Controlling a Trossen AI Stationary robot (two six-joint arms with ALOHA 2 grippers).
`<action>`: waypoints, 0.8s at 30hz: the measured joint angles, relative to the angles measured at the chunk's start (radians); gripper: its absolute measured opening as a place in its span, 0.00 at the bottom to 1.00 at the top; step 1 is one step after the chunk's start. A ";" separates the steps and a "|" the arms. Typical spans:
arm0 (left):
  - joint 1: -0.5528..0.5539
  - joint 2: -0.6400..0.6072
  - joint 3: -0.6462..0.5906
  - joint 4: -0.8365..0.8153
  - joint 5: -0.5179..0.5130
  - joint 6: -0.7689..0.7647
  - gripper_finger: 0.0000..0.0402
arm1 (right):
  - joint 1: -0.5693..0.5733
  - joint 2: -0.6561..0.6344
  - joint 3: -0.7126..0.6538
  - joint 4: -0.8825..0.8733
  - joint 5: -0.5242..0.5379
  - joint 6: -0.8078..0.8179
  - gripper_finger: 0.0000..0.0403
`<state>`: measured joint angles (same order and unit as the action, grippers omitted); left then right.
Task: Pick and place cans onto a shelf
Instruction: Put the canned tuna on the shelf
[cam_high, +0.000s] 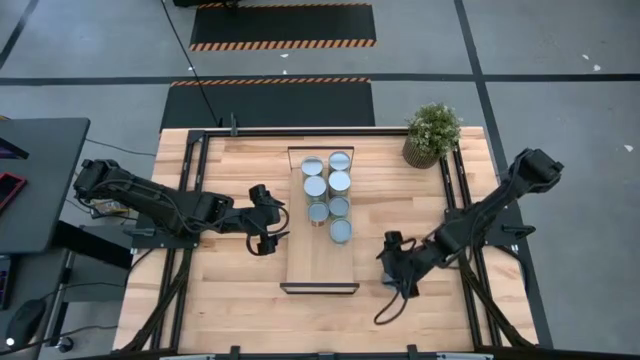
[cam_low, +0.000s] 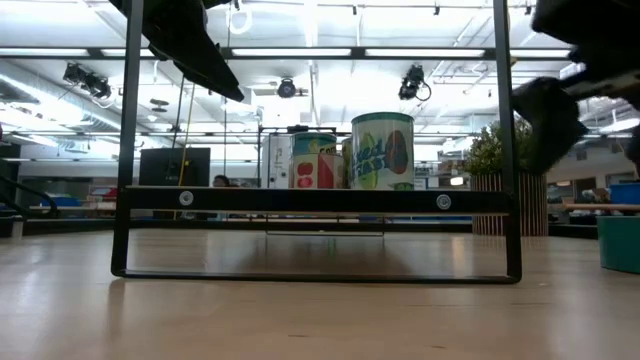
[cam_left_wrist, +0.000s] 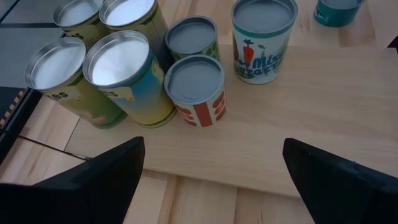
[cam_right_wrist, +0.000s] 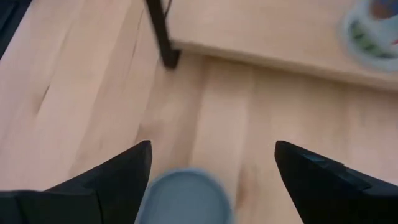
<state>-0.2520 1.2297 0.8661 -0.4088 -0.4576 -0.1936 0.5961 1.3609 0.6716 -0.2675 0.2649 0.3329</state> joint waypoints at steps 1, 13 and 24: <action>0.000 0.000 0.000 0.000 0.000 0.000 0.96 | 0.009 0.013 0.000 0.006 -0.003 0.013 0.86; 0.000 0.000 0.000 0.001 0.000 -0.004 0.96 | 0.067 0.061 0.000 0.006 -0.028 0.068 0.87; 0.000 0.000 0.000 0.000 0.000 -0.005 0.96 | 0.091 0.177 0.000 -0.039 -0.024 0.049 0.87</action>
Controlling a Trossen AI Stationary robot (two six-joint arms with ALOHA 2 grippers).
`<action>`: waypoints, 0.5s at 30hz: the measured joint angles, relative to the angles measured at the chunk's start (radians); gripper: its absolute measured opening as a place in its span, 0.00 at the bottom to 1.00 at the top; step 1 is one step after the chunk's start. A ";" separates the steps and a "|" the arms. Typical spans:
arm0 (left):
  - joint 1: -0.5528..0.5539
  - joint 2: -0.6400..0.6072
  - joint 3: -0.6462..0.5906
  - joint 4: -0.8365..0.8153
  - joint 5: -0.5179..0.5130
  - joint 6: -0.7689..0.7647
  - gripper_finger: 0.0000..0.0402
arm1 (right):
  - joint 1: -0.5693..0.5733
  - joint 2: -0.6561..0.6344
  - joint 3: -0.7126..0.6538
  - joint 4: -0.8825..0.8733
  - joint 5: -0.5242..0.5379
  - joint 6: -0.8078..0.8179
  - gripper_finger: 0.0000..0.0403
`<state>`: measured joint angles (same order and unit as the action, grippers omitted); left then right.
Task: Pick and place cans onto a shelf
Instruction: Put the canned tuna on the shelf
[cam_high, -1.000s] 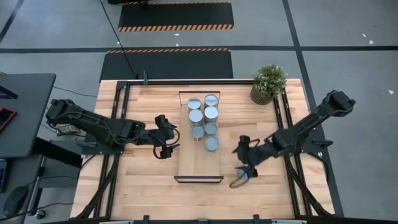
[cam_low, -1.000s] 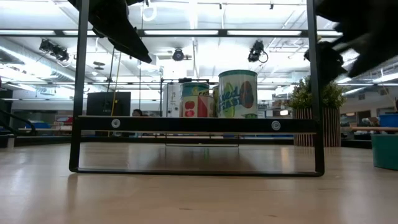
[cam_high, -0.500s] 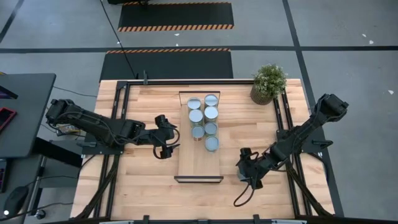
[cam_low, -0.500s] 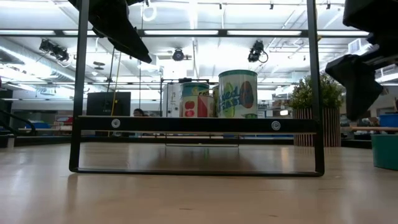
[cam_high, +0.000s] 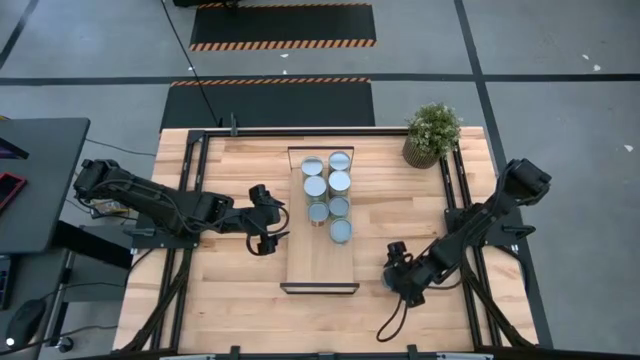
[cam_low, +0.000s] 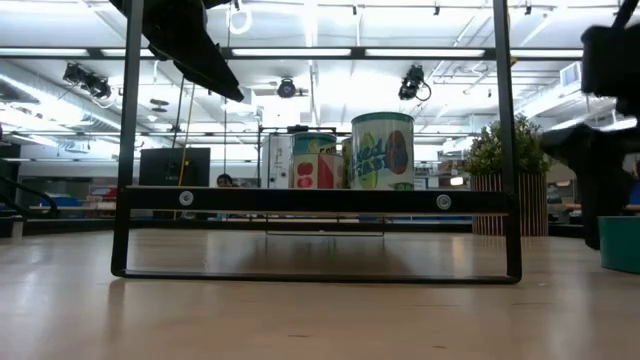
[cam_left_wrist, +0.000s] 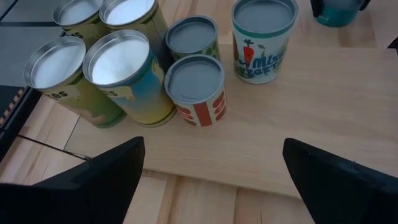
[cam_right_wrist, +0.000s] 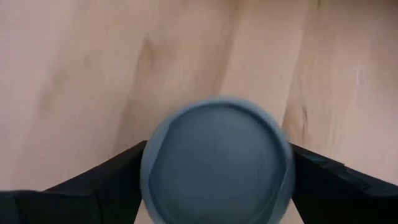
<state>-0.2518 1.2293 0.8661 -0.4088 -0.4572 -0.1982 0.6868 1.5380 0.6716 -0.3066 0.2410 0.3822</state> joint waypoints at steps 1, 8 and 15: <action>0.000 0.000 0.000 0.000 0.000 0.000 0.96 | 0.000 0.007 0.000 -0.010 0.000 0.000 0.87; 0.000 0.000 0.000 0.000 0.000 0.000 0.96 | -0.002 0.007 0.000 -0.034 0.040 0.001 0.87; 0.000 0.000 0.000 0.000 0.000 0.000 0.96 | -0.002 0.006 0.000 -0.035 0.058 0.008 0.78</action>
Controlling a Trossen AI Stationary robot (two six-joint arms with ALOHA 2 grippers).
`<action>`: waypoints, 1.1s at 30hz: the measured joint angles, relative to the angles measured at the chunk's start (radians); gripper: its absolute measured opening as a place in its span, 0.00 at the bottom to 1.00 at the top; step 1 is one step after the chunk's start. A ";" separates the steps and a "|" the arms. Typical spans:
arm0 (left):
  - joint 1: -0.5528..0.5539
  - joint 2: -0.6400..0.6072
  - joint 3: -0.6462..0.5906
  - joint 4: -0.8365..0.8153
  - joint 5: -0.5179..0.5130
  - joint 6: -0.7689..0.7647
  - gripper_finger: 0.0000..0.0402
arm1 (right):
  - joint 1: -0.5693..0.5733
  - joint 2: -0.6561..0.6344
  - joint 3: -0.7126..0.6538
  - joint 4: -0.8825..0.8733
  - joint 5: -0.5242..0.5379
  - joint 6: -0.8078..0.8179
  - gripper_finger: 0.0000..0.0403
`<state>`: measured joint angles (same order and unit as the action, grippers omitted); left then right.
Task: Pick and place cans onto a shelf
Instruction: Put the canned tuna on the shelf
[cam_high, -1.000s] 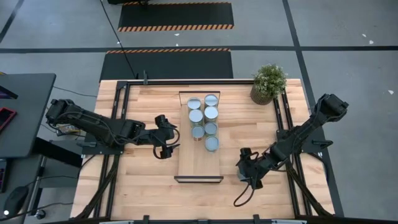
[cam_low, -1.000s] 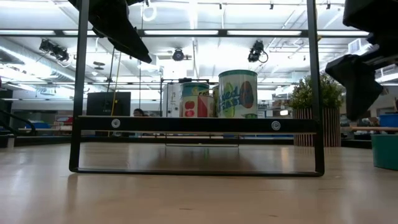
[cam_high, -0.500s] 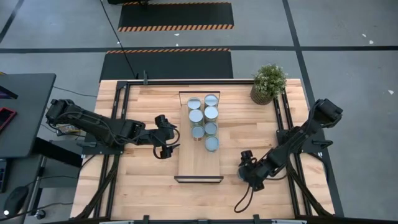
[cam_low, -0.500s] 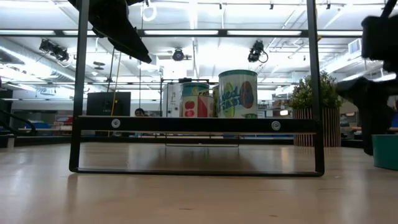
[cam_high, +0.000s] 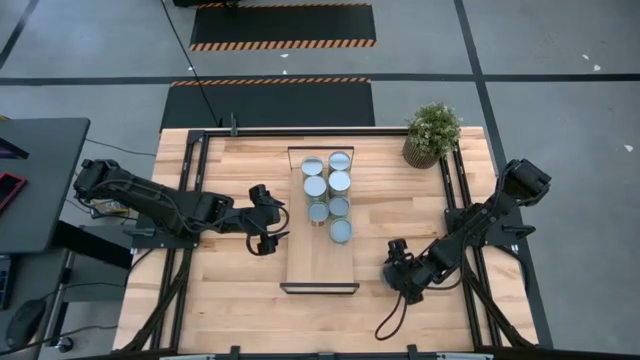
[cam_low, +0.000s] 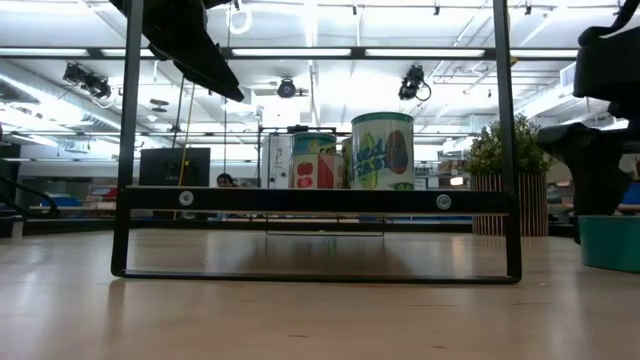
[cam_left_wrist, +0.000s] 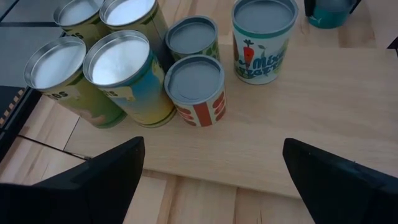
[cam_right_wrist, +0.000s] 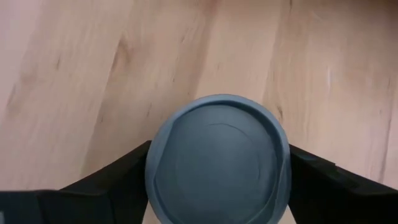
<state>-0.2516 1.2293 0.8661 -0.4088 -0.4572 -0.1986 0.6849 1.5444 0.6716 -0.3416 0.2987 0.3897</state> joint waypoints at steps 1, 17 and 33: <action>0.000 0.000 0.000 0.000 0.000 0.000 0.96 | 0.000 0.000 0.000 0.001 0.003 0.000 0.76; 0.000 0.000 0.000 0.001 0.000 0.000 0.96 | -0.102 -0.119 0.000 0.243 0.216 -0.053 0.77; 0.000 0.000 0.000 0.000 0.000 -0.007 0.96 | -0.184 0.075 0.000 0.679 0.193 -0.206 0.78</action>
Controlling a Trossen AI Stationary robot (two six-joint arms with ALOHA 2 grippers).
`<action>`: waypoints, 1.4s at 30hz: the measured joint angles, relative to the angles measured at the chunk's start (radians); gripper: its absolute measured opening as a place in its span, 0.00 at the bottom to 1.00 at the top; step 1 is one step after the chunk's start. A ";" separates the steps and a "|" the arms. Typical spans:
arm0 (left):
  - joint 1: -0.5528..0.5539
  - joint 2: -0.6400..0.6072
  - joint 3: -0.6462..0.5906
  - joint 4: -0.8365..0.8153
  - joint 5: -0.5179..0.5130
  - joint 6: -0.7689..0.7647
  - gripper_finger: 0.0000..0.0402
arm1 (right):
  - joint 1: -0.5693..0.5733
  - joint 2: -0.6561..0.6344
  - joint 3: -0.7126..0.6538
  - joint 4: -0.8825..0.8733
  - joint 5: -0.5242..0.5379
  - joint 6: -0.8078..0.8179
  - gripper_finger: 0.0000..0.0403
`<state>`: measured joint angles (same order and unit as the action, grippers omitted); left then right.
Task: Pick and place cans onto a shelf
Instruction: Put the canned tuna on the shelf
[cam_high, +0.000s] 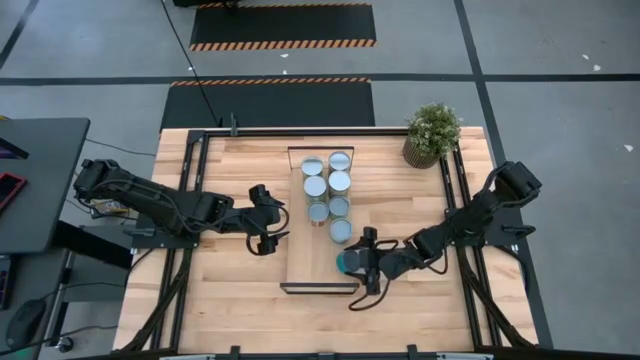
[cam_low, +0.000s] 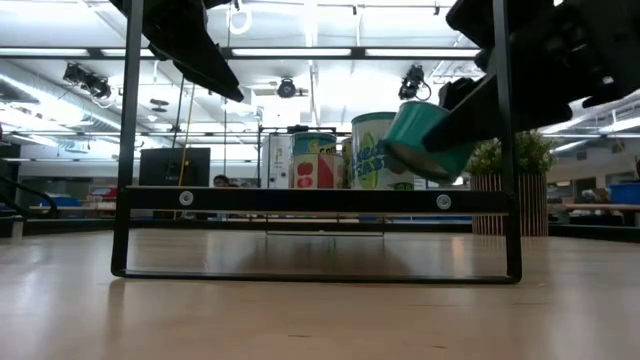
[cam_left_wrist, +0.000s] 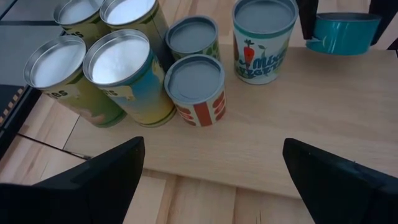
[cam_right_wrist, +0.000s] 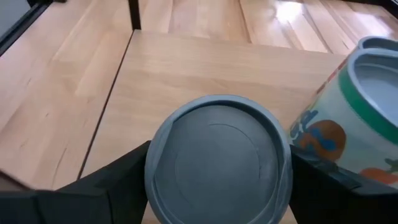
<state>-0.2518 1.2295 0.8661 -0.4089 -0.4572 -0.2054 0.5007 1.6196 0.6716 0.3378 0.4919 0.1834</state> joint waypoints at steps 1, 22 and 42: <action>0.000 0.000 0.000 -0.001 0.000 -0.001 0.96 | -0.002 0.000 0.000 0.001 0.000 0.003 0.78; 0.000 0.000 0.000 -0.008 0.008 -0.002 0.96 | -0.017 0.082 0.000 0.097 -0.039 0.039 0.84; 0.000 0.000 0.000 -0.007 0.010 -0.003 0.96 | 0.006 0.080 0.000 0.175 0.042 -0.070 0.89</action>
<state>-0.2516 1.2293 0.8661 -0.4162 -0.4473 -0.2083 0.5064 1.6997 0.6716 0.5129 0.5339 0.1134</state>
